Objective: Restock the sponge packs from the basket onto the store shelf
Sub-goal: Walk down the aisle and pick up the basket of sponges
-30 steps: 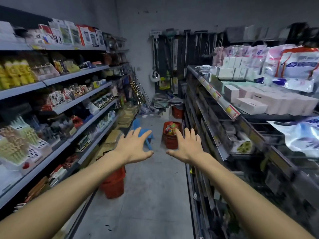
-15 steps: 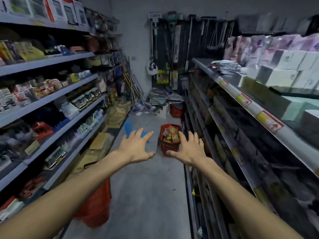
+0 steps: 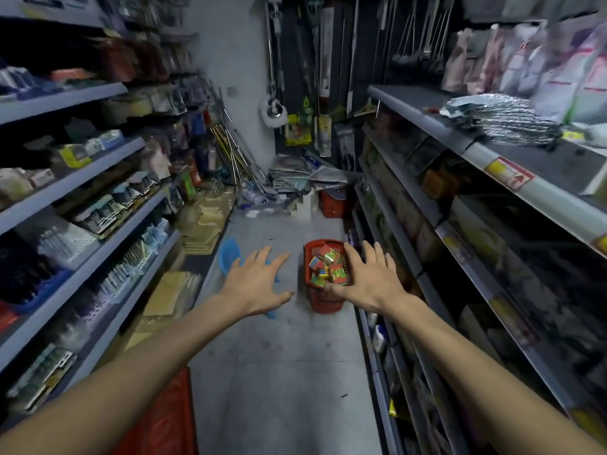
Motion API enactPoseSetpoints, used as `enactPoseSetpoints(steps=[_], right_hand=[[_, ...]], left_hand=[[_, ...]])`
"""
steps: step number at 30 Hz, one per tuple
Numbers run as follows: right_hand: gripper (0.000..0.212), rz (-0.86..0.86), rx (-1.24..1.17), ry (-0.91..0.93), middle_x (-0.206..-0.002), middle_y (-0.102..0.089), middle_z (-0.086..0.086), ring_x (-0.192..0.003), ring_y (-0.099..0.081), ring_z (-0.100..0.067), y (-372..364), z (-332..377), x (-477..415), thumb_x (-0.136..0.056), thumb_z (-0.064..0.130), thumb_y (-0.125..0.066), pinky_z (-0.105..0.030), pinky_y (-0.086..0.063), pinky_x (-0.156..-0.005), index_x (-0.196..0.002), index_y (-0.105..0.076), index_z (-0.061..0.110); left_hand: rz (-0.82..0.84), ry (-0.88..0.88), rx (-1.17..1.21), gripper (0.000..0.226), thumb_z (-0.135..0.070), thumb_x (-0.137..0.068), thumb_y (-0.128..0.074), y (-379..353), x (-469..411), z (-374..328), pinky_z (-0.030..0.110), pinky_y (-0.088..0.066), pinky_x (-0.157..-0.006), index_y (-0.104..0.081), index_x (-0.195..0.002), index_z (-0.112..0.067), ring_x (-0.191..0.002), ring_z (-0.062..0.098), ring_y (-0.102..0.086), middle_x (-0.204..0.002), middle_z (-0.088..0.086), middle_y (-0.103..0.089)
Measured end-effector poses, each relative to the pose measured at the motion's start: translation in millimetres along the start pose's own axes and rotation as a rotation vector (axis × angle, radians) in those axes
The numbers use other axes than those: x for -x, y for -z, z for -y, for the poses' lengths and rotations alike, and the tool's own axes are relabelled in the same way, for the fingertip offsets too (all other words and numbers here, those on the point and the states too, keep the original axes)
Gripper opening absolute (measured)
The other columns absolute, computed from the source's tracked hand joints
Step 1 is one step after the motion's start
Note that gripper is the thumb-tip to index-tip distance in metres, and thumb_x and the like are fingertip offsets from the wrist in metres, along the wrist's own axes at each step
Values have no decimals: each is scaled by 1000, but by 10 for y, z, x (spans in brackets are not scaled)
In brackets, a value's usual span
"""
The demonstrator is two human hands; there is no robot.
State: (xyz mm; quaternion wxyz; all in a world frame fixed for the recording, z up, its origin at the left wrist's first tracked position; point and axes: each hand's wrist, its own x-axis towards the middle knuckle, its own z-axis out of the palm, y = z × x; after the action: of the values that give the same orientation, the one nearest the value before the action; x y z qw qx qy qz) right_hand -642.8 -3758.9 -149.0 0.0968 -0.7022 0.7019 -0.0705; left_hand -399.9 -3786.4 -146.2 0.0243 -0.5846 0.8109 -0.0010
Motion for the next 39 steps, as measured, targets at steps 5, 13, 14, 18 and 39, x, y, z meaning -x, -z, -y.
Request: enactPoseSetpoints(steps=[5,13,14,18,39], right_hand=[[105,24,-5,-4,-171,-1,-17,-158,6,-37,-120,-125,-1124,-86,78,-53,-51,0,-126,-164,-7,25],[105,79,11,-65,-170,-6,-18,-158,3,-38,-387,-167,-2566,-86,79,-50,-53,-3,-126,-164,-6,25],[104,78,10,-73,-170,-6,-18,-158,2,-38,-435,-162,-2725,-86,78,-50,-52,-4,-126,-164,-6,24],[103,117,-9,-119,-171,-5,-17,-158,4,-36,-711,-148,-3359,-87,75,-52,-51,-1,-126,-164,-7,24],[99,122,-92,-495,-171,-2,-14,-158,6,-34,-1355,-610,-6097,-90,75,-46,-50,4,-127,-165,-3,26]], left_hand=[[34,-47,-32,87,-72,-87,-49,-30,-1205,342,57,-31,-118,-15,-160,-38,-151,31,-26,-168,9,-19],[53,-198,-13,92,-76,-80,-40,-122,-2852,837,54,-30,-118,-16,-160,-37,-152,32,-24,-167,9,-19],[54,-216,-4,93,-76,-78,-38,-170,-3047,896,54,-30,-119,-17,-160,-37,-152,33,-25,-168,9,-19],[95,-323,-29,94,-75,-78,-35,-415,-3837,1155,53,-27,-119,-16,-161,-35,-152,31,-23,-168,9,-17],[153,-933,-191,78,-68,-76,-51,-994,-7582,1571,47,-55,-92,-55,-143,-28,-117,32,-65,-136,9,-62]])
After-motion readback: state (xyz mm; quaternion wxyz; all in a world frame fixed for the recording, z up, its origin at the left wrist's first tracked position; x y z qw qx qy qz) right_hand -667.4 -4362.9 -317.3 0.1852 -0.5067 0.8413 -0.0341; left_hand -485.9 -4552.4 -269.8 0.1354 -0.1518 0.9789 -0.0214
